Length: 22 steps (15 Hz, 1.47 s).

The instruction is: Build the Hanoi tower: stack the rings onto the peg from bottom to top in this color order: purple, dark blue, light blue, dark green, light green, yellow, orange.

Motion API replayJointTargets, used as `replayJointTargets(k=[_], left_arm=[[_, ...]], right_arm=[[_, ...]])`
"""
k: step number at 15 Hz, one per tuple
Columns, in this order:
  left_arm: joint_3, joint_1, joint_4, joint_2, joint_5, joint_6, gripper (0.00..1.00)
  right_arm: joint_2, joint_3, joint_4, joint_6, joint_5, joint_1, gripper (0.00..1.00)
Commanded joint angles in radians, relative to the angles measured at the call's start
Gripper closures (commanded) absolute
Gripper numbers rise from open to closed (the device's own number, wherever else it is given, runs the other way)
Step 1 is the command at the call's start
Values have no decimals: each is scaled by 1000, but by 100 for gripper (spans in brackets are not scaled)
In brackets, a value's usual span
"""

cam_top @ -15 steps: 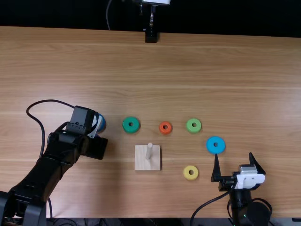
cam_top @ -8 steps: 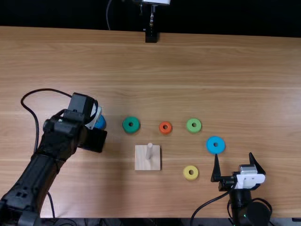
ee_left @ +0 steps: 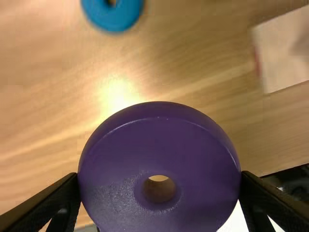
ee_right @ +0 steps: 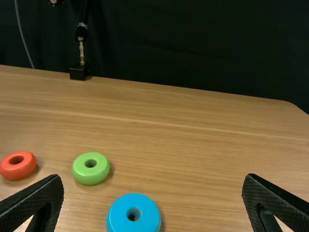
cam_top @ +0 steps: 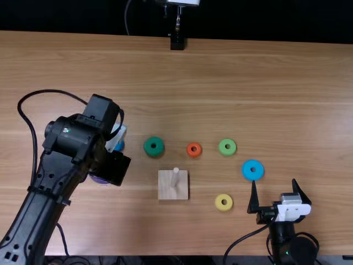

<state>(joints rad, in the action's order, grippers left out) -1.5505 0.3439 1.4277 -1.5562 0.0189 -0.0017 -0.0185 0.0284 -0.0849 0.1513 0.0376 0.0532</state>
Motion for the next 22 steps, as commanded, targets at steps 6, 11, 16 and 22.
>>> replayJointTargets(k=[6,11,16,22], left_arm=[[-237,231,71,-62,0,-146,100],[-390,333,73,-188,0,-195,100],[-424,386,71,-254,-2,-197,100],[-465,403,69,-303,-4,-197,100]], right_arm=[[19,-12,-12,-6,8,-12,0],[19,-13,-12,-6,10,-12,0],[19,-13,-12,-6,8,-12,0],[19,-13,-12,-6,8,-12,0]])
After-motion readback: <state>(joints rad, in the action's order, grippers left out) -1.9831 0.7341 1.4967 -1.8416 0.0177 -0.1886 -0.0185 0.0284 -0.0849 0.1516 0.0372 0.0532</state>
